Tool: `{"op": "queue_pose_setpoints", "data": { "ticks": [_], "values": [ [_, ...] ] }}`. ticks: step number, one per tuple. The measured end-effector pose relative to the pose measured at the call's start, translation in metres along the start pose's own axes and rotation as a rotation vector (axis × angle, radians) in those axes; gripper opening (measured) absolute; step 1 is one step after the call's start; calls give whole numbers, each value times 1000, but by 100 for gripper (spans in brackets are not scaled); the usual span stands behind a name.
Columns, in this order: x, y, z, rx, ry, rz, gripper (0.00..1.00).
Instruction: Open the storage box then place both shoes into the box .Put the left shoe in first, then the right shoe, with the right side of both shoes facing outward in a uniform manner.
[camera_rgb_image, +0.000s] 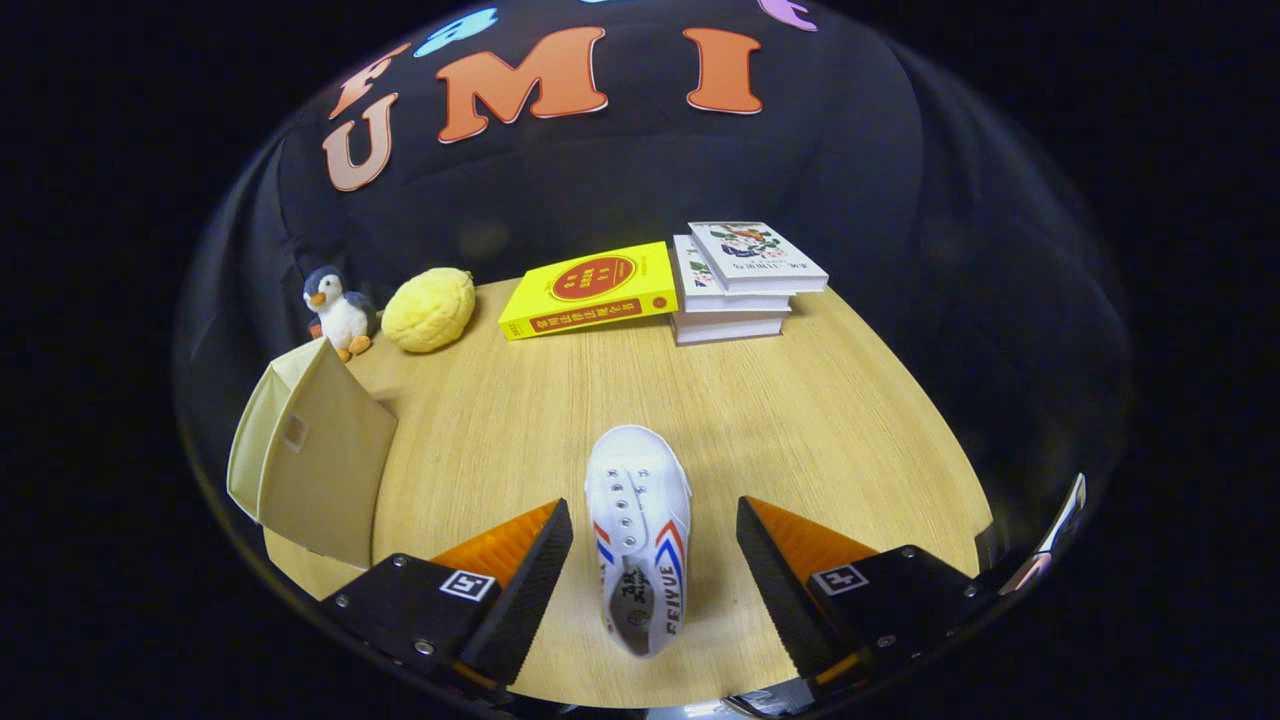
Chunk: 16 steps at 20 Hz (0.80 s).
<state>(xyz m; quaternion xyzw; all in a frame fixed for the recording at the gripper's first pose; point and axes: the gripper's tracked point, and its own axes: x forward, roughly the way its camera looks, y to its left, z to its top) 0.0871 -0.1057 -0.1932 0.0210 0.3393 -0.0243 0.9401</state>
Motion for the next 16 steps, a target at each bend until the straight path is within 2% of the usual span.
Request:
{"op": "queue_pose_setpoints", "data": {
  "ticks": [6, 12, 14, 16],
  "values": [
    [23, -14, -49, -29, 105, 32, 99],
    [48, -19, -76, -89, 159, 31, 99],
    [55, -19, -78, -84, 169, 36, 96],
    [61, -11, -83, -71, 189, 62, 87]
  ]
}}
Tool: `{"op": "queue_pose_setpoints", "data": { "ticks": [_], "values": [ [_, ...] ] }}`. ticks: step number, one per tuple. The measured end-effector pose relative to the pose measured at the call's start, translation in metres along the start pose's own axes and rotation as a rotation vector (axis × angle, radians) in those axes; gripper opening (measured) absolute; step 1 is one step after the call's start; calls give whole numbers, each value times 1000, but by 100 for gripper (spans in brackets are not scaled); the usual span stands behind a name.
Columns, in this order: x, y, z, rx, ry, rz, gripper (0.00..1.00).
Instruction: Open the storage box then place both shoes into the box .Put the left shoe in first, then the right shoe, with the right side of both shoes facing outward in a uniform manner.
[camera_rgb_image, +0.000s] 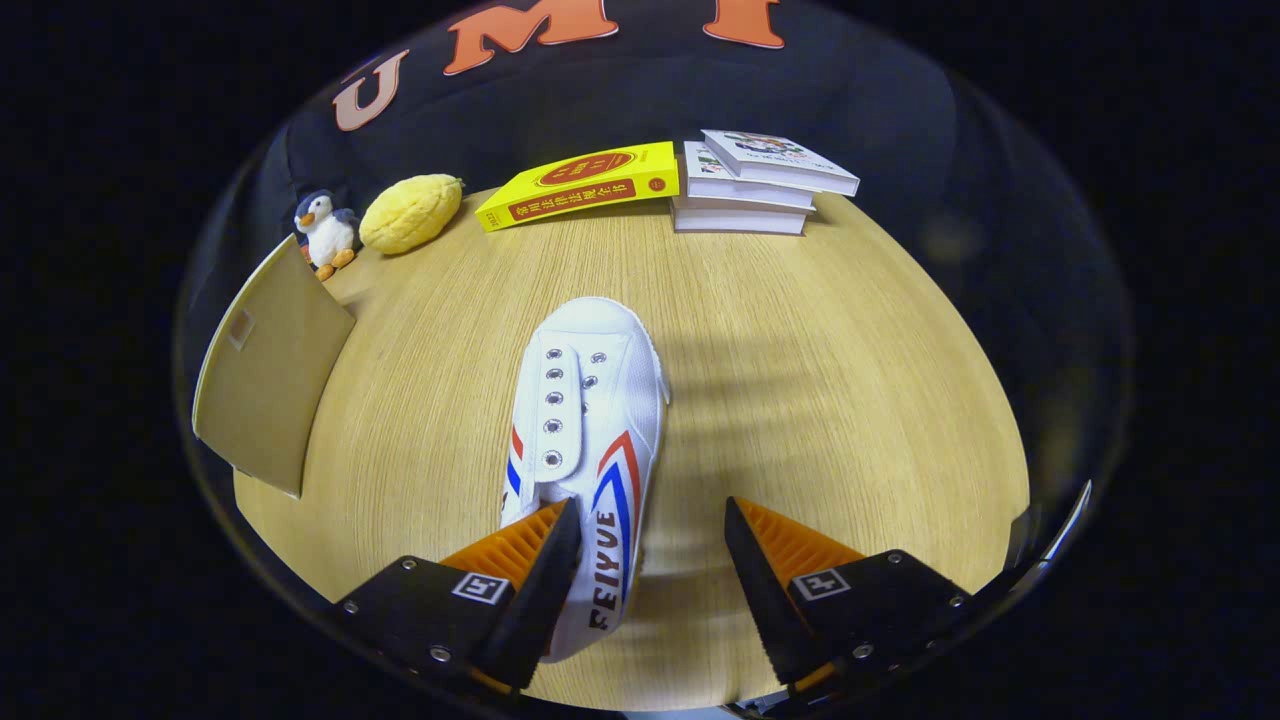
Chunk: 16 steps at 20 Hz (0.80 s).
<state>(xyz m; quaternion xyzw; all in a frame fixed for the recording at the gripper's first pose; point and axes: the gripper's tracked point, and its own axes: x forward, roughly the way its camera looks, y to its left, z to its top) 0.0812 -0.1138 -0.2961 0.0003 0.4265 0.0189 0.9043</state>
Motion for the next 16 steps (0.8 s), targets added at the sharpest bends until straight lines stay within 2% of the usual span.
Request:
{"op": "queue_pose_setpoints", "data": {
  "ticks": [2, 3, 5, 6, 9, 11, 14, 16],
  "values": [
    [2, 11, 1, 1, 9, 37, 67],
    [1, 15, 1, -11, 11, 42, 49],
    [2, 14, 1, -25, 13, 20, 33],
    [4, 12, 1, -24, 20, 3, 30],
    [2, 10, 2, -44, 20, -13, 6],
    [1, 8, 5, -60, -39, -17, 0],
    [-5, 7, 17, -44, -128, -8, 0],
    [-17, 19, 29, -2, -161, 31, 0]
  ]
}}
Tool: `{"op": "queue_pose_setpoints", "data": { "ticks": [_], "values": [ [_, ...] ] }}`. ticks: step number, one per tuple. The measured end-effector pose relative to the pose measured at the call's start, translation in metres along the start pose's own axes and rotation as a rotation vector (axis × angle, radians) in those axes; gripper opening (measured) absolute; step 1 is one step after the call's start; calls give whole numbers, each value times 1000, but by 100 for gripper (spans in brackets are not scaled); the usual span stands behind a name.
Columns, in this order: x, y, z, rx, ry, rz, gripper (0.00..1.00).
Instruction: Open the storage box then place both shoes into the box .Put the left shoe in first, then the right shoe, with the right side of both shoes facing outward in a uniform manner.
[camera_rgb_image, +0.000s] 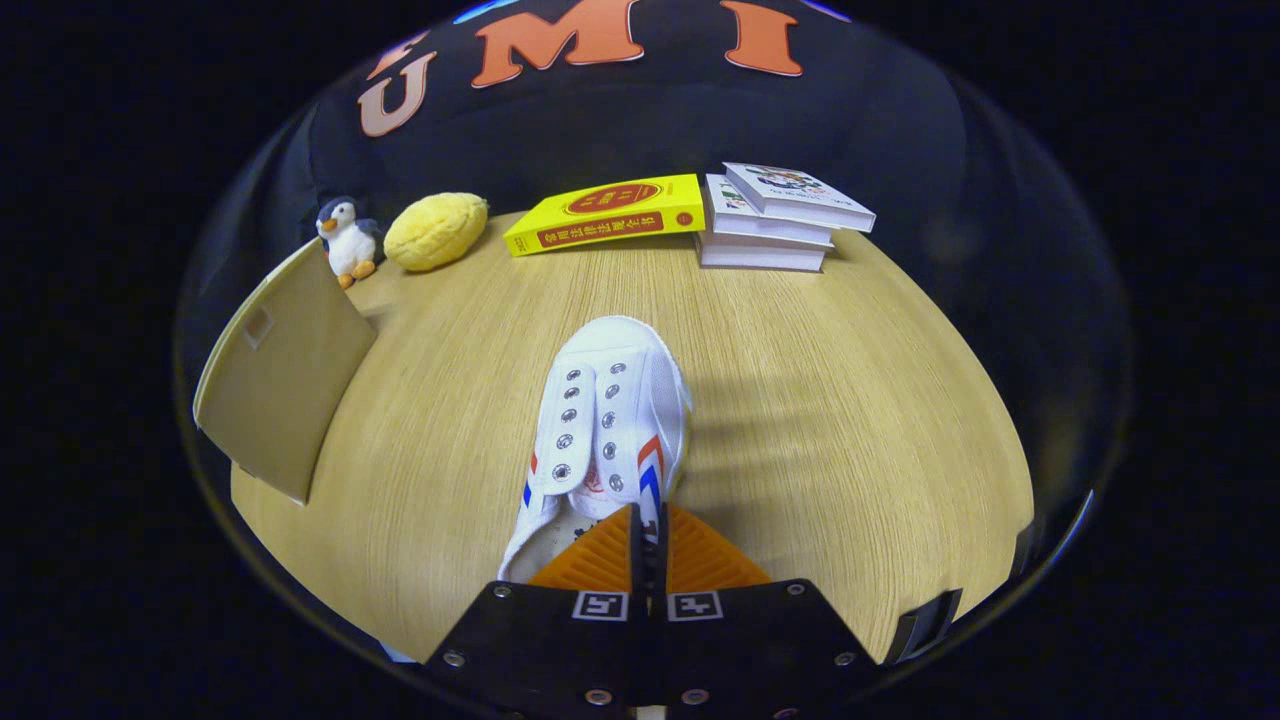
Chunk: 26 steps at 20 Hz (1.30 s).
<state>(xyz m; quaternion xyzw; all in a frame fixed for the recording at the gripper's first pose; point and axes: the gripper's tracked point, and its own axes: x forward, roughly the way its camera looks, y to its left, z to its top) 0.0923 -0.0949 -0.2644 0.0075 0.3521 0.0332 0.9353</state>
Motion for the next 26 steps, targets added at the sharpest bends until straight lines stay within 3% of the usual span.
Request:
{"op": "queue_pose_setpoints", "data": {
  "ticks": [9, 20, 26],
  "values": [
    [-53, 60, 76, 23, -119, 61, 0],
    [-98, 251, 124, 64, -167, 224, 0],
    [-97, 333, 119, 50, -147, 239, 0]
  ]
}}
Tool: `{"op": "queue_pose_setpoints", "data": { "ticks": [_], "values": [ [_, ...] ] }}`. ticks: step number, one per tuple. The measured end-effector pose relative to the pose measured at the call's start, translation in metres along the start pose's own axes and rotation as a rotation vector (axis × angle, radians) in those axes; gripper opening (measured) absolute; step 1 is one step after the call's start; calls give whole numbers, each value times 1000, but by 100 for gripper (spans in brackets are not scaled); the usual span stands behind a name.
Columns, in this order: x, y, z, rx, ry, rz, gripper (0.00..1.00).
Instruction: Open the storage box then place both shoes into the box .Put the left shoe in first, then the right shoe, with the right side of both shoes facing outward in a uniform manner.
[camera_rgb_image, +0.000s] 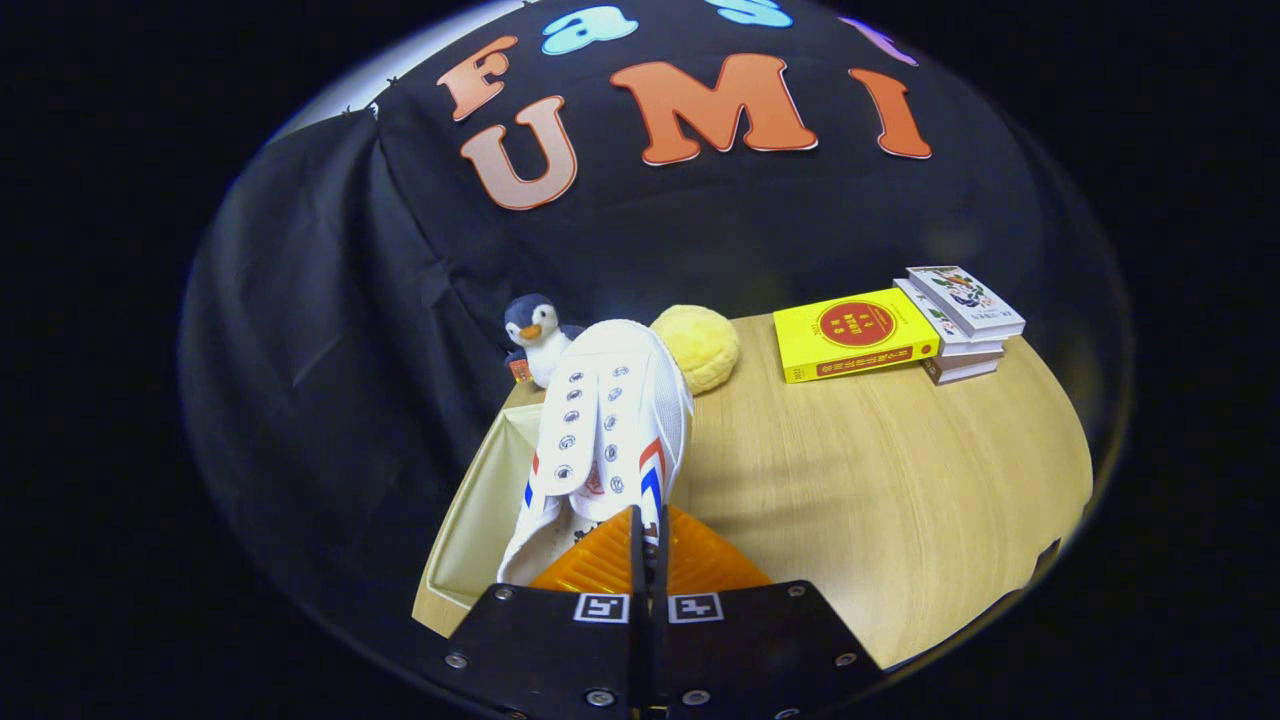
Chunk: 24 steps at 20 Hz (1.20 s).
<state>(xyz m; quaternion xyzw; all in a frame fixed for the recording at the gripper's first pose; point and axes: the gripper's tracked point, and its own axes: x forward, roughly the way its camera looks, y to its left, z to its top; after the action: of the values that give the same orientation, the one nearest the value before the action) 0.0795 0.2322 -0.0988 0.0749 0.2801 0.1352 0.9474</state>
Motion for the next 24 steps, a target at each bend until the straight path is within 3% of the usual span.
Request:
{"op": "queue_pose_setpoints", "data": {
  "ticks": [5, 10, 12, 14, 17, 18, 19, 20, 24],
  "values": [
    [14, 7, -25, -67, 56, -100, 0],
    [20, 11, -34, -103, 86, -141, 4],
    [14, 24, -28, -74, 55, -98, 16],
    [1, 19, -8, -72, 15, -121, 28],
    [-16, 8, 12, -80, -50, -134, 70],
    [-22, 4, 19, -73, -69, -137, 76],
    [-30, -2, 27, -70, -87, -143, 91],
    [-36, -8, 36, -75, -107, -150, 97],
    [-65, -29, 77, -102, -204, -170, 98]
  ]
}}
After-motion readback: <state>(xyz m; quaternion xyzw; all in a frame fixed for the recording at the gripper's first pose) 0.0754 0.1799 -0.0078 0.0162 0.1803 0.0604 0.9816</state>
